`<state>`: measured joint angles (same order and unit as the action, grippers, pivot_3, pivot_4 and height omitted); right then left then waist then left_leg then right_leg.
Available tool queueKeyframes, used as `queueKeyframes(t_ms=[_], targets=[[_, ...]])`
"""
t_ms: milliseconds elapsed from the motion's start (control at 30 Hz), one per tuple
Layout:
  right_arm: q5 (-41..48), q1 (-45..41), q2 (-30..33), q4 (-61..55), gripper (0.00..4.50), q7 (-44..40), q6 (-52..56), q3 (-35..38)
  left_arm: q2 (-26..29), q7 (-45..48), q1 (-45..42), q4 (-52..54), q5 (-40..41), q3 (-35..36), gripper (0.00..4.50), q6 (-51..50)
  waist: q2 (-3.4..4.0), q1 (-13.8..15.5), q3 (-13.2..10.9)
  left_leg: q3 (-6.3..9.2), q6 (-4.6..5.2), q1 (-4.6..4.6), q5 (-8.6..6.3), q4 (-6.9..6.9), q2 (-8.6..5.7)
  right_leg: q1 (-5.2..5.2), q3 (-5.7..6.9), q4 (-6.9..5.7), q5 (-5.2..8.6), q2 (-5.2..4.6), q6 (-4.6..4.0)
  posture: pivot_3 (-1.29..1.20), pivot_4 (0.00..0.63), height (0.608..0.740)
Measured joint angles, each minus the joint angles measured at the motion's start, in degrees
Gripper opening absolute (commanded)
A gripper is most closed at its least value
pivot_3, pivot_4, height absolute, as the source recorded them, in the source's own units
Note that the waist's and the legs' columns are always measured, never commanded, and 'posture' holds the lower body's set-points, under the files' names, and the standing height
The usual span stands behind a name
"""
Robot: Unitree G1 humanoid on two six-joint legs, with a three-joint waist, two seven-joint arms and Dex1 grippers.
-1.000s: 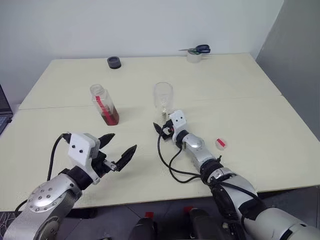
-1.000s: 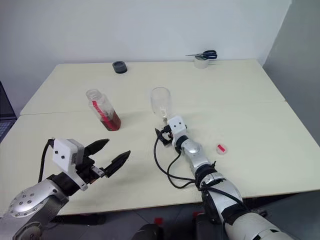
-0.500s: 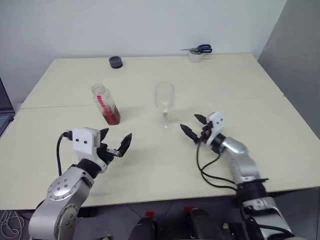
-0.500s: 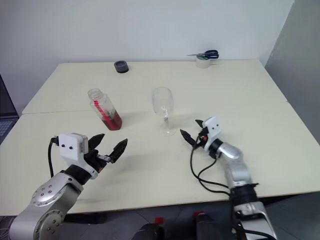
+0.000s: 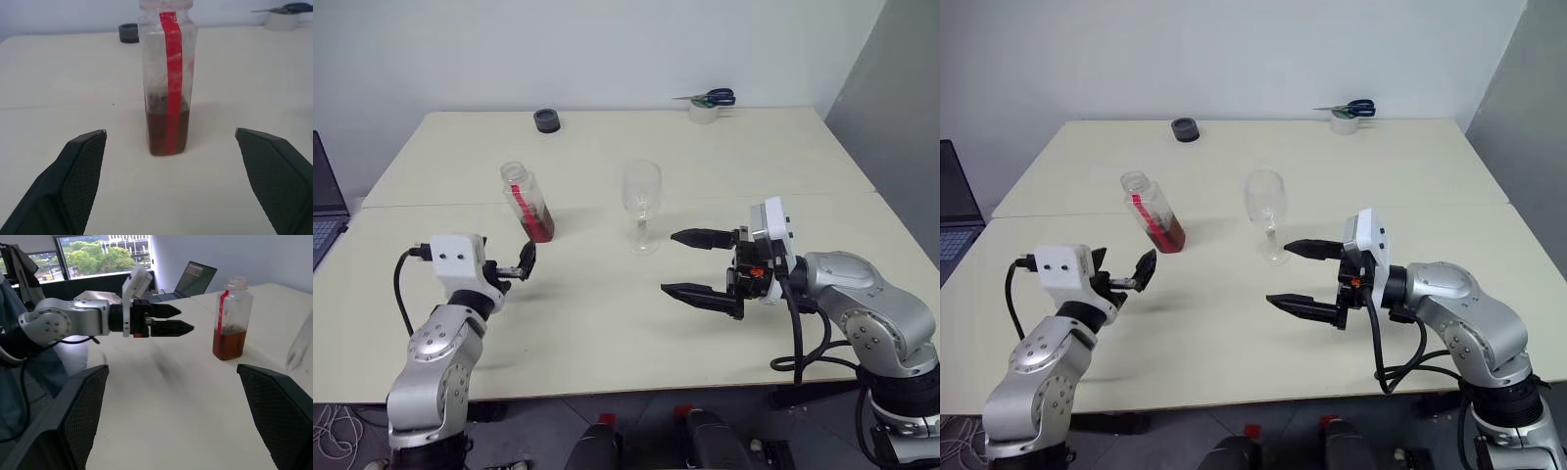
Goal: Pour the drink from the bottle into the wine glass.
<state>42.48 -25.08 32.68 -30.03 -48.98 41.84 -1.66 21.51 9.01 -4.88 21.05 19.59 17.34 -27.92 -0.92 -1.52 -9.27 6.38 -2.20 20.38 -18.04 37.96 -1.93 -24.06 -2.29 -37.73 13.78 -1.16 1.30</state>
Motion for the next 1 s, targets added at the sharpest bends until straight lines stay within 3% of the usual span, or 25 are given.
queueKeyframes(t_ms=[333, 1000], targets=[[3.54, -0.93, -0.84, -1.39, 4.47, 6.83, 2.69, 1.12, -0.30, 1.82, -4.64, -8.29, -3.06, -1.89, 4.50, 3.85, -0.02, 0.03, 0.00, 0.07, -0.06, 0.15, 0.03, 0.01, -0.02, -0.08, 0.06, 0.02, -0.01, -0.03, 0.01, 0.00, 0.150, 0.740], [6.31, -0.79, 0.62, -2.57, 4.47, 12.10, 3.90, 3.25, 1.30, 8.11, -13.34, -23.37, -5.11, -3.41, 4.50, 11.03, -0.03, 0.03, 0.00, 0.09, -0.06, 0.19, 0.04, 0.02, -0.05, -0.10, 0.08, 0.02, -0.01, -0.06, 0.02, 0.00, 0.150, 0.740]])
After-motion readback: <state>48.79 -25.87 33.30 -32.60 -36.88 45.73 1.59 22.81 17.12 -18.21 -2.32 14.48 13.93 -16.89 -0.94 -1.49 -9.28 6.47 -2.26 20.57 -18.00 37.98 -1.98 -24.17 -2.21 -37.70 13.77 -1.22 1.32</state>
